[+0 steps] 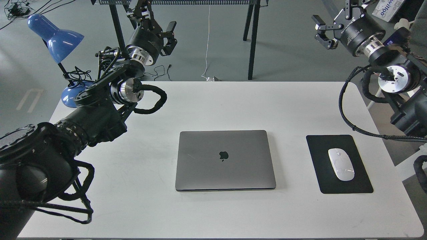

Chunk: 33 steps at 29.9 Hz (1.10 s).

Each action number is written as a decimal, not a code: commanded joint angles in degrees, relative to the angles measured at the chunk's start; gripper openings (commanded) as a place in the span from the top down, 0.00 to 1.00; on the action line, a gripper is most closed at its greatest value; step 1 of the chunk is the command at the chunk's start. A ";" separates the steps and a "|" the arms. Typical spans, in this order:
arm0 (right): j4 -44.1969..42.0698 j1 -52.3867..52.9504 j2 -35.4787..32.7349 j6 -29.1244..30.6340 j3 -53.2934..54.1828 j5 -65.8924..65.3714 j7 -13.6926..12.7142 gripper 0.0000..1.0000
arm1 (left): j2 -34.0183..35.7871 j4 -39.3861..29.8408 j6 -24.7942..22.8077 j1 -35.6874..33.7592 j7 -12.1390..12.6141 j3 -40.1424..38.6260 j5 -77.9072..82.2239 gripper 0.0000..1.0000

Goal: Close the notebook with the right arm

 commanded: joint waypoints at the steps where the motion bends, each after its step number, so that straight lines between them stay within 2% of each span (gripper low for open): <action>1: 0.45 -0.04 0.30 0.00 -1.05 -0.04 0.00 0.00 | 0.01 0.01 0.02 0.00 0.00 0.00 0.00 0.00; 13: -4.73 2.51 6.10 0.00 -4.22 -0.13 0.00 0.00 | 0.01 0.01 0.02 0.09 0.00 0.00 0.00 0.00; 28: -3.59 2.77 6.19 0.00 -4.04 -0.04 0.17 0.00 | 0.09 0.01 0.02 0.09 0.00 -0.09 0.00 0.00; 33: -1.66 2.86 5.66 0.00 -4.04 -0.04 1.84 0.00 | 0.09 0.01 0.02 0.09 0.00 -0.09 0.00 0.00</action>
